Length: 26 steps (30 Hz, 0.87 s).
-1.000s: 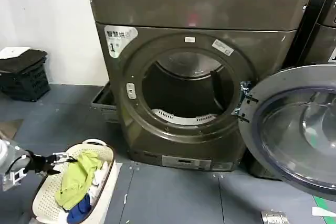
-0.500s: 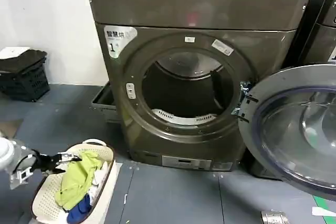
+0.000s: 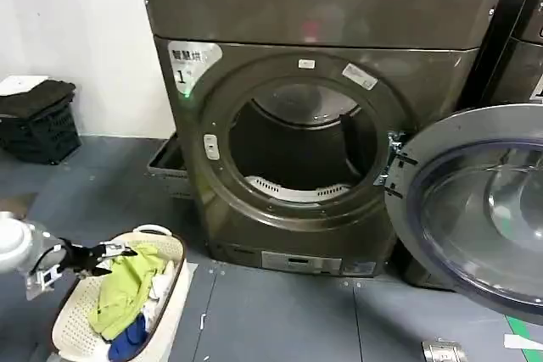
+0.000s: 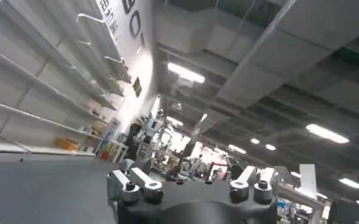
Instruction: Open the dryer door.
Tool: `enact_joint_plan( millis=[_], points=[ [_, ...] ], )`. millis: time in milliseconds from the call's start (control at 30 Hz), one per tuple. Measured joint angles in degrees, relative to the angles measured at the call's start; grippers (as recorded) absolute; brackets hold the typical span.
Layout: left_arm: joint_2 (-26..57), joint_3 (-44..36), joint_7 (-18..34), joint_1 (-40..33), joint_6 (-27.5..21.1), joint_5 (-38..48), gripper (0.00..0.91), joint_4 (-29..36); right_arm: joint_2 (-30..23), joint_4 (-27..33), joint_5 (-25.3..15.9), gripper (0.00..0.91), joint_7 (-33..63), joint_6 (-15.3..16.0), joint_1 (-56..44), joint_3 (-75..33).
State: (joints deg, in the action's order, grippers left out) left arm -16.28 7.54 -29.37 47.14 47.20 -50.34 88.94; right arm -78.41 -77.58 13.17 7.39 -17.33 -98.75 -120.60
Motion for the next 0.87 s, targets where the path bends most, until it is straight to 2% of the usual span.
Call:
enact_joint_plan(
  millis=[867],
  points=[
    [0.16,-0.58,0.04,-0.81,0.0,0.52,0.907,-0.53,0.0,-0.04,-0.15,0.907,-0.12,-0.1,0.2,0.21]
  ],
)
